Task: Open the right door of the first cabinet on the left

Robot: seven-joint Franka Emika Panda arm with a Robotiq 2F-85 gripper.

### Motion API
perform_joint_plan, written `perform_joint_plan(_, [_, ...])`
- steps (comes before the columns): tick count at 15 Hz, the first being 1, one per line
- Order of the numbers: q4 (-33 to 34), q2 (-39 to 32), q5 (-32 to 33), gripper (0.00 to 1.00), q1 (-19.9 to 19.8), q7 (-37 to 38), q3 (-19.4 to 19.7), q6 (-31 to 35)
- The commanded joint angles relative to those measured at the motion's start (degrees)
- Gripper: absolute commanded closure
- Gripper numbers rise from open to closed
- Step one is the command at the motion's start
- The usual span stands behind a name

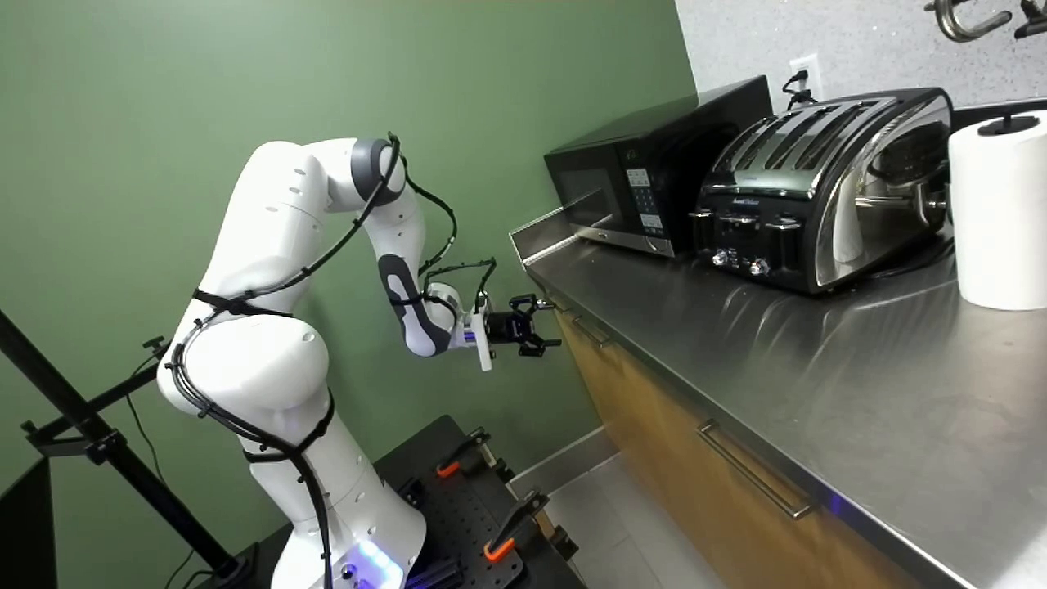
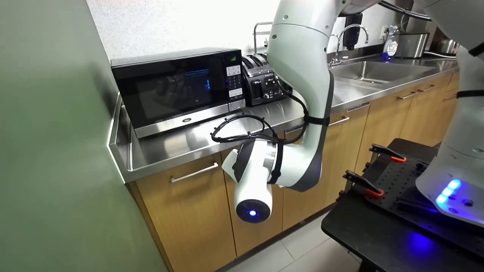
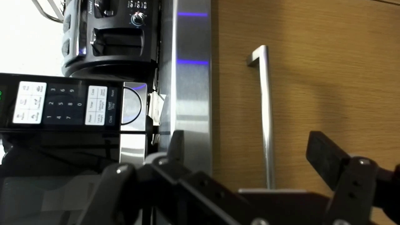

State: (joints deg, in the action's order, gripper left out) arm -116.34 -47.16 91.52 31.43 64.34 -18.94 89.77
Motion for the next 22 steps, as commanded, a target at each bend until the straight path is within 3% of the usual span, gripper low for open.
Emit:
perform_joint_plan(1, [1.5, -1.57, 1.21, 0.0, 0.35, -1.52, -0.37, -2.67])
perform_joint_plan(8, [7.99, -9.36, 6.99, 0.0, 3.13, -4.07, 1.26, -10.65])
perform_joint_plan(17, [13.25, -16.13, 14.91, 0.0, 1.38, -2.93, 2.35, -11.13])
perform_joint_plan(19, [14.12, -16.8, 15.81, 0.18, 0.88, -2.93, 2.18, -10.95])
perform_joint_plan(20, [14.5, -17.11, 16.18, 0.34, 0.66, -2.88, 2.15, -10.79])
perform_joint_plan(22, [15.06, -17.53, 16.92, 0.51, 0.32, -2.71, 2.07, -10.65])
